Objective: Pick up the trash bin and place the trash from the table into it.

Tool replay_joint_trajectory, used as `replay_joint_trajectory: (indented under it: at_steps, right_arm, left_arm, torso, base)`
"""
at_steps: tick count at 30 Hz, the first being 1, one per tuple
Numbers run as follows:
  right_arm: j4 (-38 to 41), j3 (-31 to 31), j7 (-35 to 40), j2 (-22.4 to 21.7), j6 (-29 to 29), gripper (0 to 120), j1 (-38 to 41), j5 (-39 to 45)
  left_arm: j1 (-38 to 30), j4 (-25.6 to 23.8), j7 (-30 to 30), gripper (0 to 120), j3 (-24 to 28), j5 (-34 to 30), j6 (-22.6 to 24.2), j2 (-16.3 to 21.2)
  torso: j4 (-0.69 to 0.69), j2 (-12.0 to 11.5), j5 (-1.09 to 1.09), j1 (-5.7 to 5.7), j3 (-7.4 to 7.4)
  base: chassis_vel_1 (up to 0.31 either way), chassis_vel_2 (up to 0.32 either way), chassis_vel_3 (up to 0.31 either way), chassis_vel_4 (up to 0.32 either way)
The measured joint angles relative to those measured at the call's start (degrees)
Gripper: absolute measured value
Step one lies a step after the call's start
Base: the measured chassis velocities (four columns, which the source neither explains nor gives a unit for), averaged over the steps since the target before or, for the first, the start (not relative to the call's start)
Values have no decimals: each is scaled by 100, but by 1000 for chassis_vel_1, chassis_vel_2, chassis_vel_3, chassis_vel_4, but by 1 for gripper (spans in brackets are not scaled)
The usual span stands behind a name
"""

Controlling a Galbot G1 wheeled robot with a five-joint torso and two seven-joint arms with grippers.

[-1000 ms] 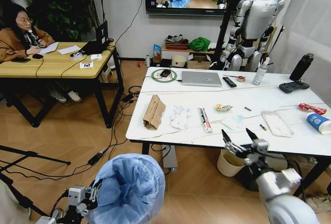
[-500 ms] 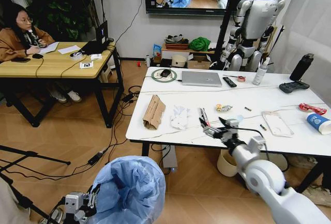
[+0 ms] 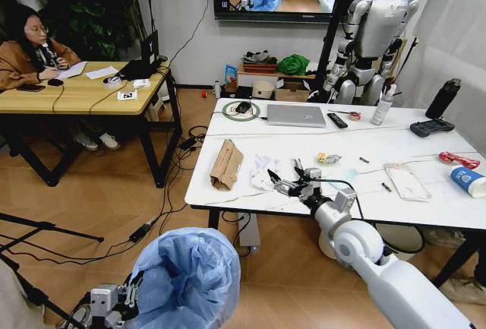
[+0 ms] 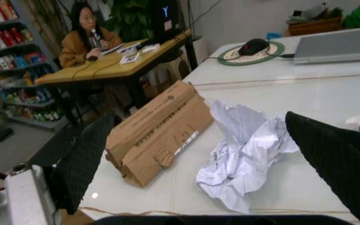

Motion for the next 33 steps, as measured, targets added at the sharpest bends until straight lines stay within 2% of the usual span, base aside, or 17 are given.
replay_joint_trajectory:
  at_steps: [4, 12, 22, 33]
  right_arm:
    - [-337, -250, 1, 121, 4, 100, 280, -20]
    - [-1037, -281, 113, 372, -222, 100, 630, -364]
    - [-1530, -46, 270, 221, -510, 100, 725, -875]
    - [-1872, -12, 364, 271, -664, 100, 823, -876]
  left_arm:
    - [4, 1, 2, 0, -1, 40, -8, -105]
    - [-3, 32, 13, 0, -7, 56, -56, -166]
    - [-65, 67, 14, 0, 6, 54, -44, -149]
    - [-54, 57, 19, 0, 3, 43, -49, -168]
  torso:
    - [0, 0, 0, 0, 0]
    - [1, 0, 1, 0, 0]
    - [-1, 0, 1, 0, 0]
    - [0, 0, 1, 0, 0]
  base:
    - [0, 0, 0, 0]
    - [0, 0, 0, 0]
    - [0, 0, 0, 0]
    - [0, 0, 0, 0]
